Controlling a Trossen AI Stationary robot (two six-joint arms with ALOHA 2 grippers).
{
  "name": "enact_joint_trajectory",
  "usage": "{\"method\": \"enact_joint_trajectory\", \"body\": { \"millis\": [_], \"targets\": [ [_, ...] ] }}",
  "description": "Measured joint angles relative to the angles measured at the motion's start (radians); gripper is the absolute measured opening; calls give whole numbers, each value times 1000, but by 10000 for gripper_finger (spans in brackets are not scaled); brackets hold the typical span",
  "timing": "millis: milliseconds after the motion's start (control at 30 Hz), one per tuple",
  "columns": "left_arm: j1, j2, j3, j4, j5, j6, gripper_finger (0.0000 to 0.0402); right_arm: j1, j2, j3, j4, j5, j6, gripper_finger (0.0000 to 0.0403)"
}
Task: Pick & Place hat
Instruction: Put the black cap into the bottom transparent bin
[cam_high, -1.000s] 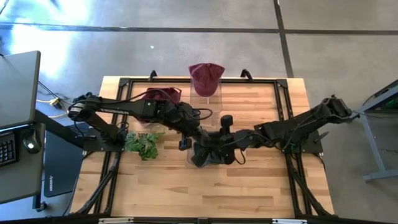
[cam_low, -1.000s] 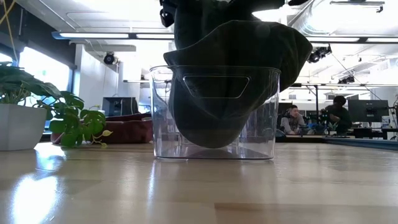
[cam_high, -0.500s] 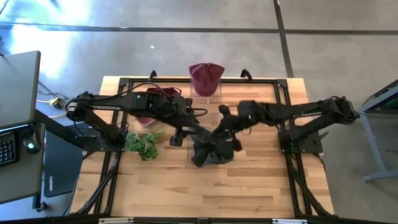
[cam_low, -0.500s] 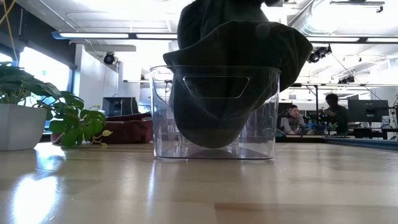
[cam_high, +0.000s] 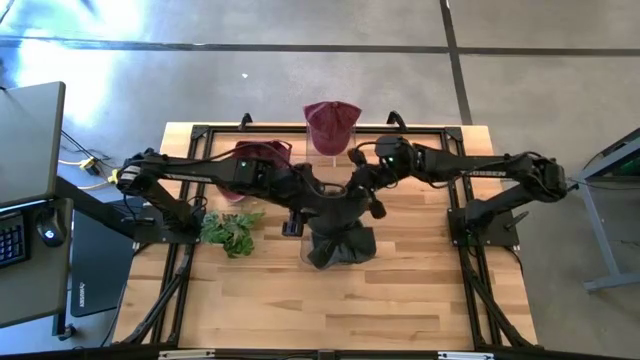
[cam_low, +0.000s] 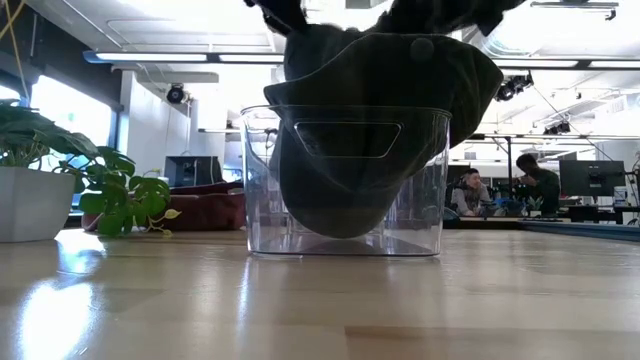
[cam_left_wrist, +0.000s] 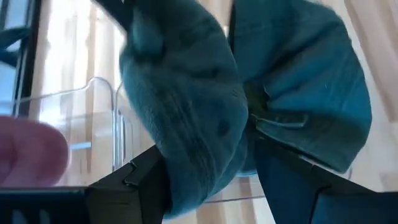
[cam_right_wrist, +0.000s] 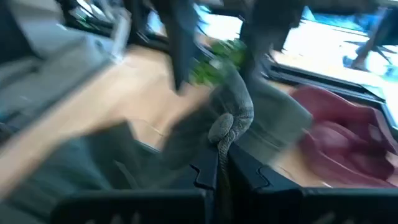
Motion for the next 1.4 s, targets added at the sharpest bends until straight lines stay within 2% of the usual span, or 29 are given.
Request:
{"method": "enact_joint_trajectory", "body": {
  "millis": [233,433,567,700,833,967,1100,1233,1300,1400],
  "targets": [
    [0,-5,1,-105,-154,-144,214,-32,61,0,14,121,-124,13],
    [-3,-16,2,-214,-158,-292,214,-33,56,0,91,193,-234,23],
    [-29,-15,1,-213,-185,-369,214,-33,55,0,92,278,-312,15],
    [-65,-15,1,-214,-243,-431,214,-33,58,0,89,287,-321,8],
    [-89,-15,1,-197,-250,-476,214,-31,77,0,100,283,-322,13],
    [-102,-10,1,-172,-250,-483,214,-31,124,0,115,280,-322,31],
    [-101,11,0,-143,-239,-506,214,-30,143,0,118,378,-324,58],
    [-100,5,2,-138,-229,-527,214,-30,92,0,134,490,-337,97],
    [-100,7,1,-138,-229,-531,214,-30,51,0,133,500,-322,116],
    [-100,7,1,-137,-230,-537,214,-30,-21,0,109,472,-203,139]
  ]
}}
